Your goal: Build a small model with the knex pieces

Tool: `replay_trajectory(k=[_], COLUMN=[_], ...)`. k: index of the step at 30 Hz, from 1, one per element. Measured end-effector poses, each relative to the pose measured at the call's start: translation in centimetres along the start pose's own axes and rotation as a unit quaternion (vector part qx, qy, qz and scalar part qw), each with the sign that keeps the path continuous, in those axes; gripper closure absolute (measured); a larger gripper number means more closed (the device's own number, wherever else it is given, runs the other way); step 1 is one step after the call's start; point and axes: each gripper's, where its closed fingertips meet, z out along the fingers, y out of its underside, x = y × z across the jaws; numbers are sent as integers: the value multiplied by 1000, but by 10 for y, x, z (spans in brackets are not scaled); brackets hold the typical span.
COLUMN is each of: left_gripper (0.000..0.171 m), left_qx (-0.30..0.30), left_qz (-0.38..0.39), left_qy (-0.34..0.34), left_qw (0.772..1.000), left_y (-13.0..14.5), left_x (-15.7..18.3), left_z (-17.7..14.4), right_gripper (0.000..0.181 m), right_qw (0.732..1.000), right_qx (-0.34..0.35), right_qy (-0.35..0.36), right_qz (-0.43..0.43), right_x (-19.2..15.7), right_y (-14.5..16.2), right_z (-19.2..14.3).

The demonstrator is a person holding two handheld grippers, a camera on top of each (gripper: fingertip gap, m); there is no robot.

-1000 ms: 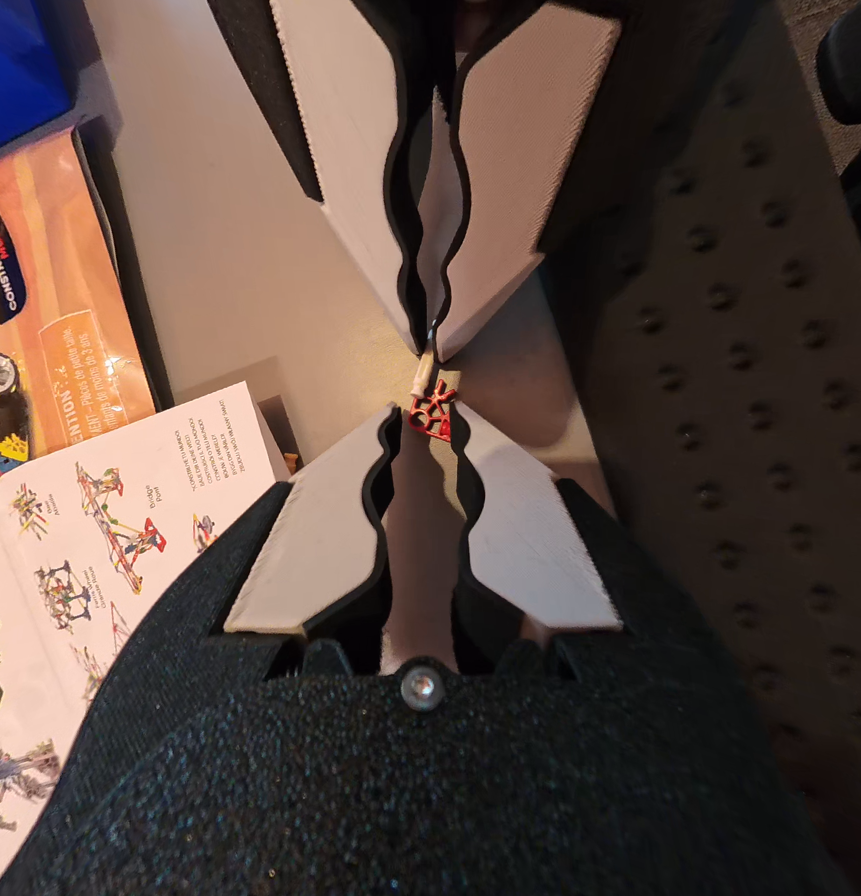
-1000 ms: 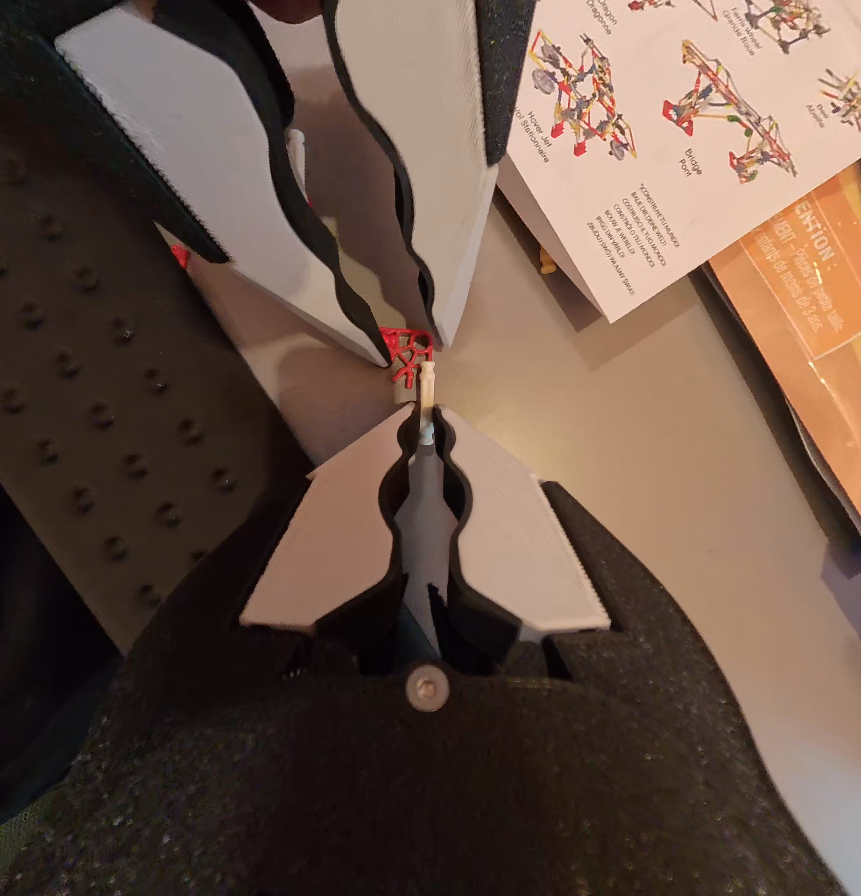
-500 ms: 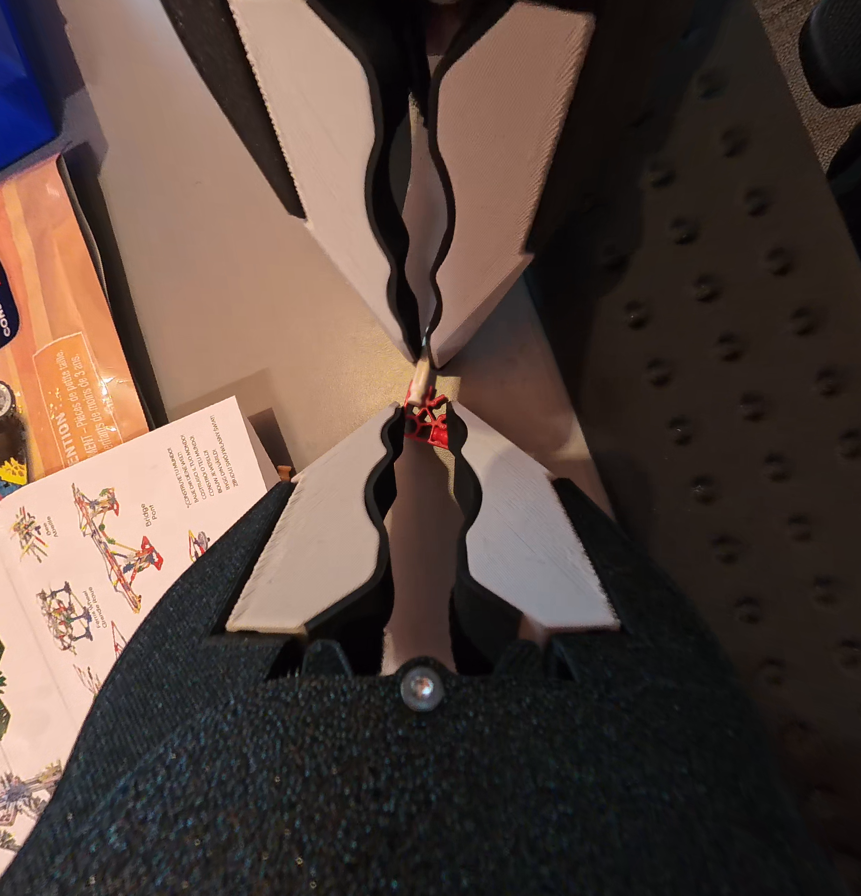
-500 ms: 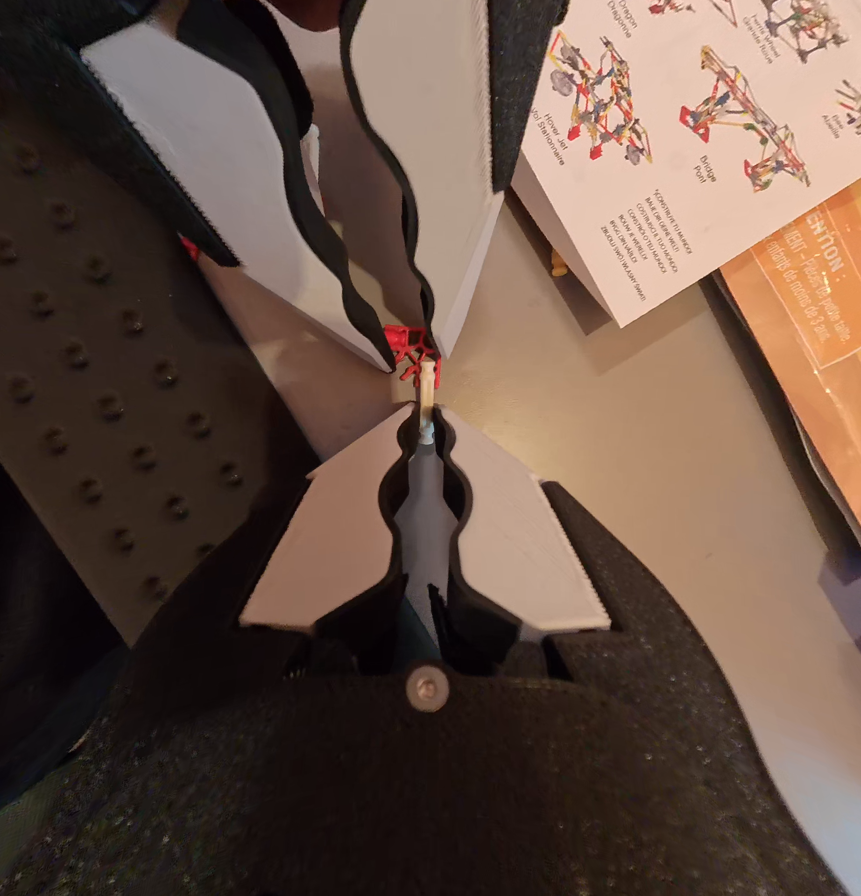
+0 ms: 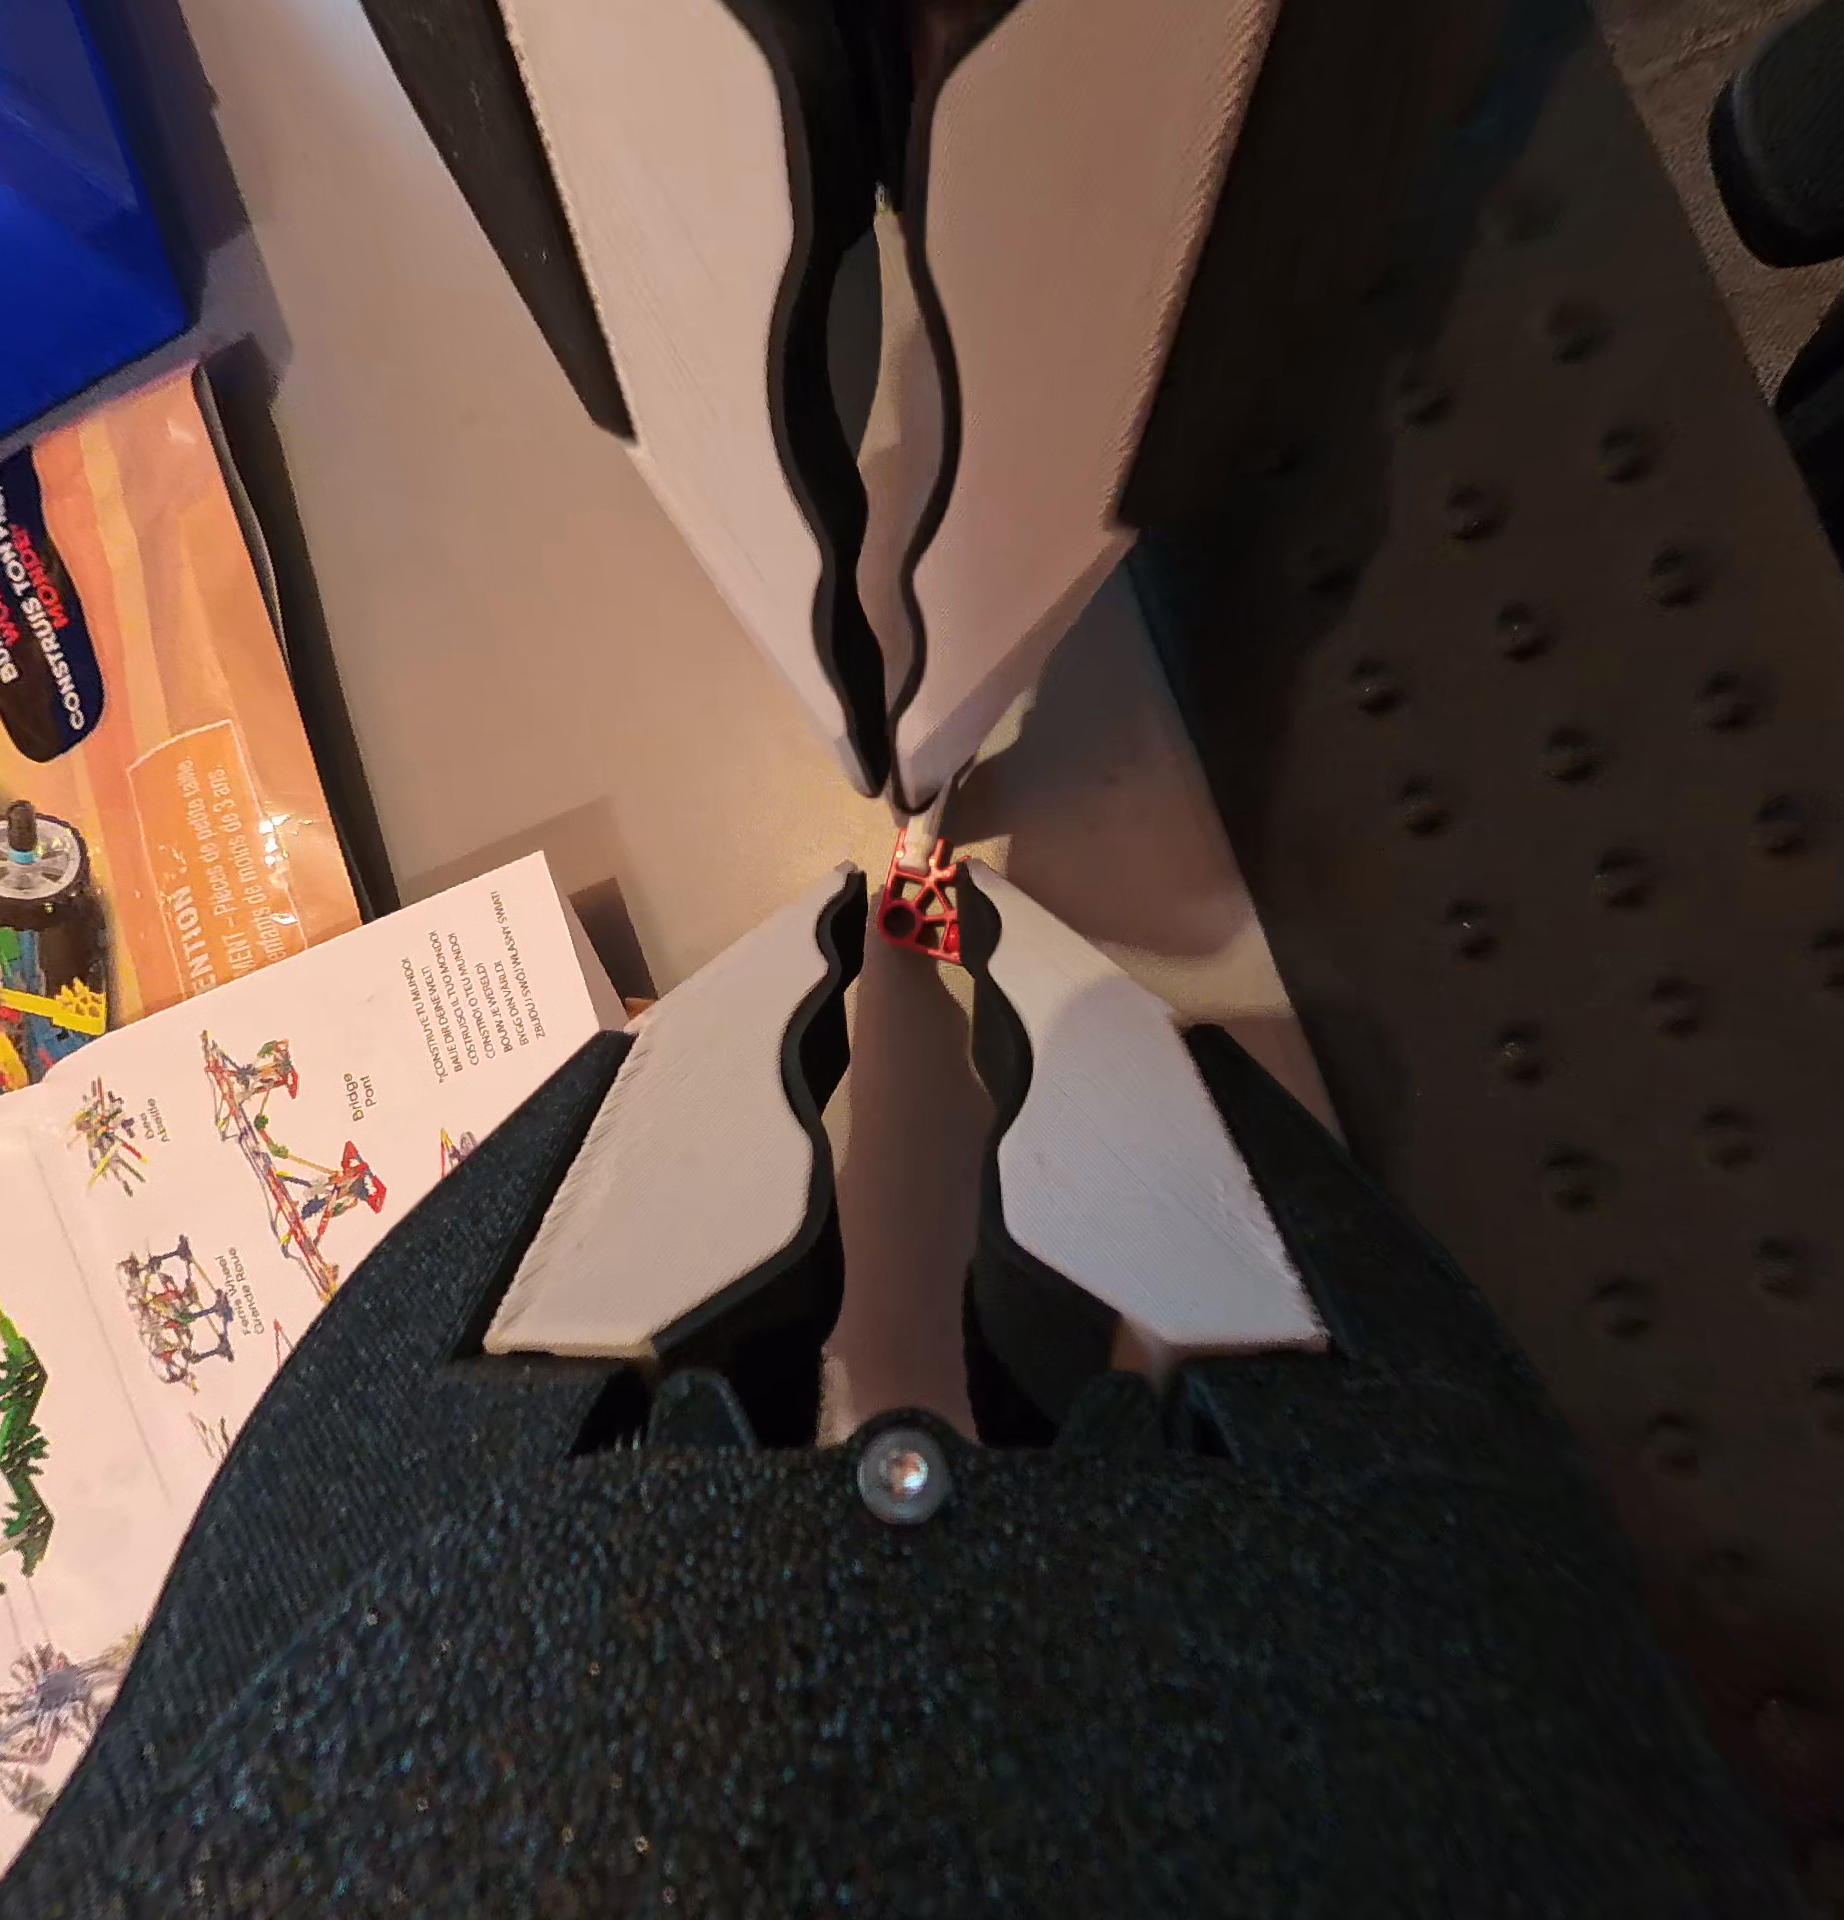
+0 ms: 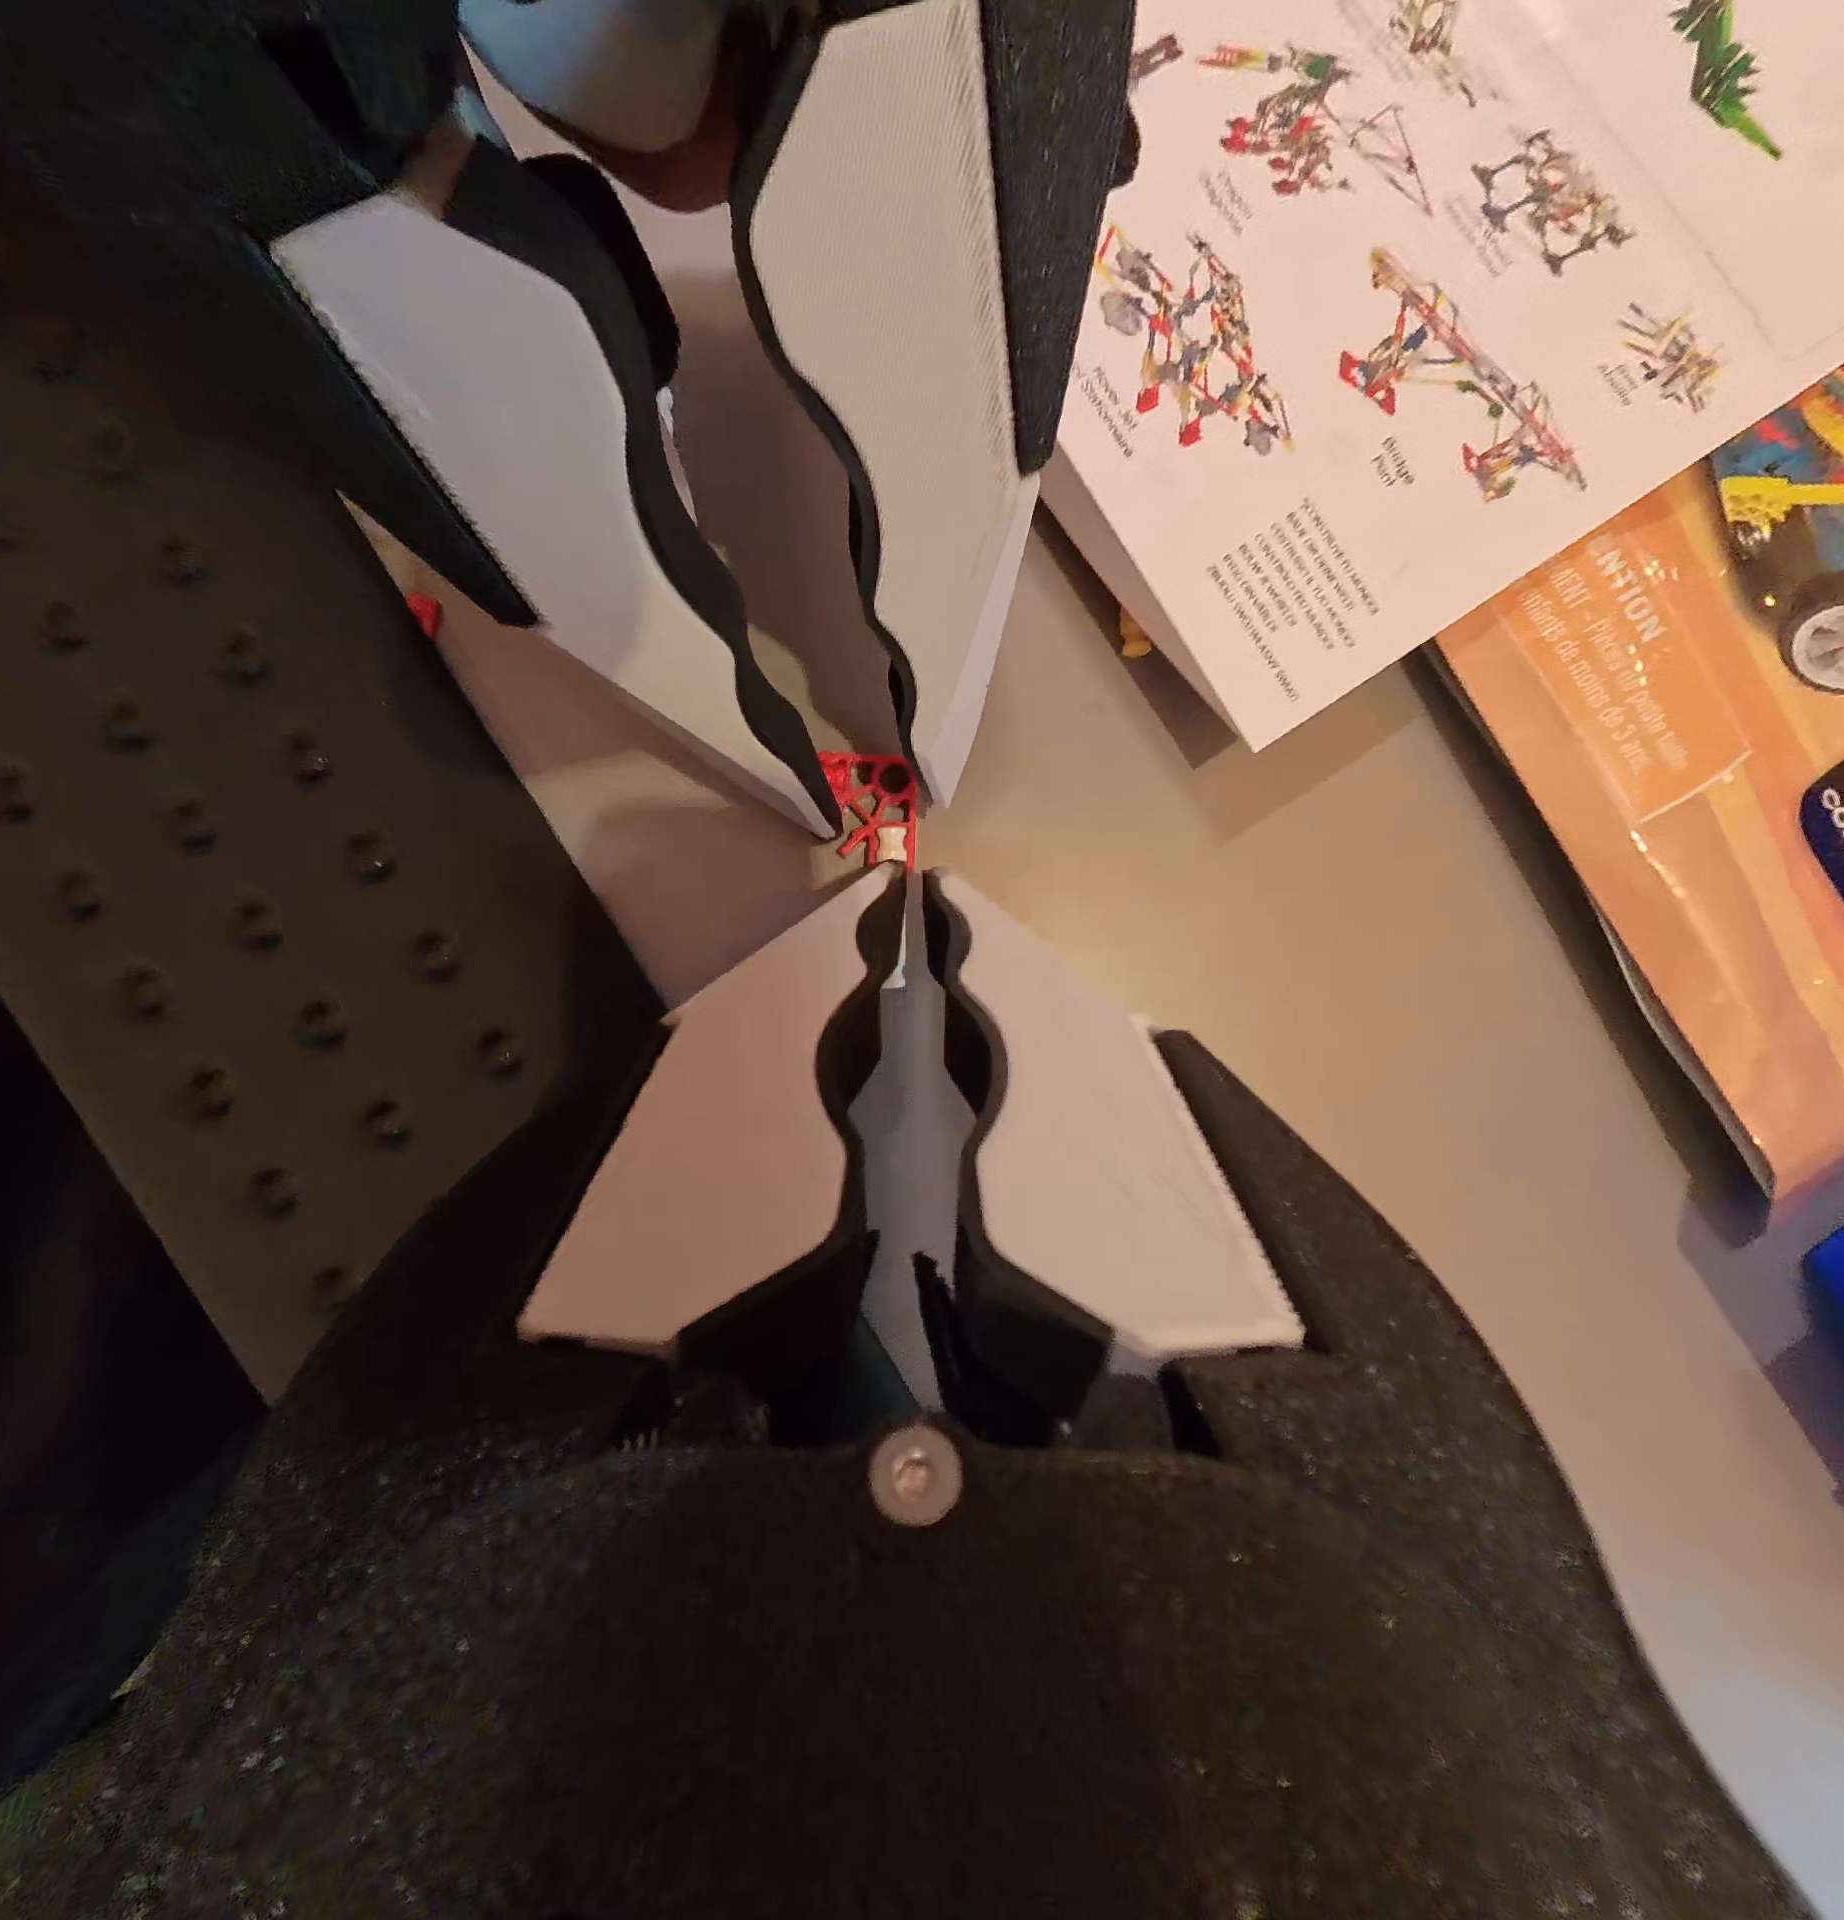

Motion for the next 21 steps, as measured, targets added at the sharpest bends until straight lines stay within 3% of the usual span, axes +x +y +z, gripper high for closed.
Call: replay_trajectory(k=[8, 21], left_gripper=[171, 171], left_qx=[8, 11], left_qz=[2, -4], left_qy=[5, 6], left_qw=[1000, 1000], left_y=[-1, 2], left_x=[1, 4], left_z=[2, 5], right_gripper=[181, 181], right_qw=[1000, 999], right_qx=[0, -16], right_qy=[-14, -5], right_qz=[-1, -29], right_x=[-3, -6], right_y=[1, 2], right_z=[11, 13])
